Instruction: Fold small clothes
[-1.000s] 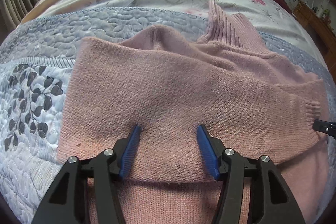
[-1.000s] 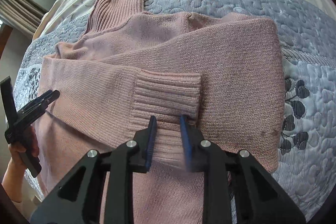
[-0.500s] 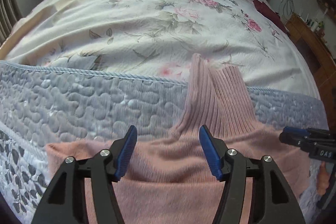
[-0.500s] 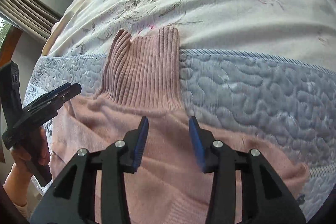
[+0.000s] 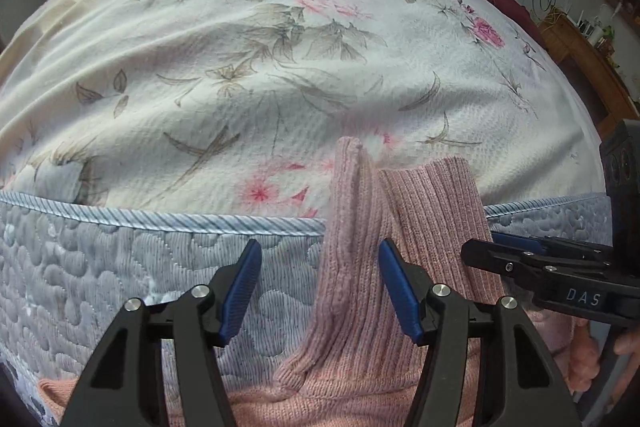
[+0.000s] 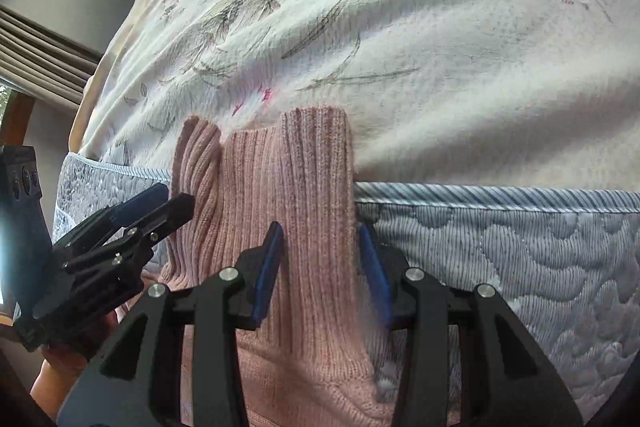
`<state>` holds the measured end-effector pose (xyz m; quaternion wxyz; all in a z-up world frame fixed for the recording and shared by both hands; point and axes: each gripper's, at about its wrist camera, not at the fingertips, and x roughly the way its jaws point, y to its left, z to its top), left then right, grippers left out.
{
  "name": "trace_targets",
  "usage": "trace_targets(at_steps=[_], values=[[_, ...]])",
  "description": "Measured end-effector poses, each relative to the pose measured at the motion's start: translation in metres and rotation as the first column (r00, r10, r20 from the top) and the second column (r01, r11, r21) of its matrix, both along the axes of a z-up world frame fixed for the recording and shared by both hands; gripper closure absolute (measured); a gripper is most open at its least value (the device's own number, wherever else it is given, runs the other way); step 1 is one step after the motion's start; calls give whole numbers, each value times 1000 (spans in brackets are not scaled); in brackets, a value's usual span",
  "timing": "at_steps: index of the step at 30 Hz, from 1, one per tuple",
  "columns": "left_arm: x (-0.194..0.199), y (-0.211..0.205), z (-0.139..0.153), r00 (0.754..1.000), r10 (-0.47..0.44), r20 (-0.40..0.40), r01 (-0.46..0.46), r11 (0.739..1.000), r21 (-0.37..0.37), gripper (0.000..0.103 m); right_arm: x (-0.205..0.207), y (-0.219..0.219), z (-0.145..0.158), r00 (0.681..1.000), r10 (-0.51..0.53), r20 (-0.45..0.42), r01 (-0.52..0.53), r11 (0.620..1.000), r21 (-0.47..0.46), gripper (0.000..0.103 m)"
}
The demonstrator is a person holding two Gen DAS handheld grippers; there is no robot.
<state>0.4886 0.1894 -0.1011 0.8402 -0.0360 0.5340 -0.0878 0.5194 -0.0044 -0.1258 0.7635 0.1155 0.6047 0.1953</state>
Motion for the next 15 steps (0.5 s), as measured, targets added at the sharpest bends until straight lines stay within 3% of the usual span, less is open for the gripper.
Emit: trace_targets(at_steps=[2,3,5,12,15], values=[[1,-6,1,1000,-9,8,9,1000,15,76,0,-1,3,1000,0,12,0,1000,21,95],[1,-8,3,1000,-12,14,12,1000,19,90,-1,-3,6,1000,-6,20,5,999,46,95],[-3,-10,10,999,-23,46,22,999,28,93,-9,-5,16,998,1,66,-6,997,74,96],[-44,6,45,987,-28,156,40,996,-78,95,-54,-12,63,981,49,188,-75,988,136,96],[-70,17,63,978,-21,206,45,993,-111,95,-77,-12,83,968,86,235,-117,986,122,96]])
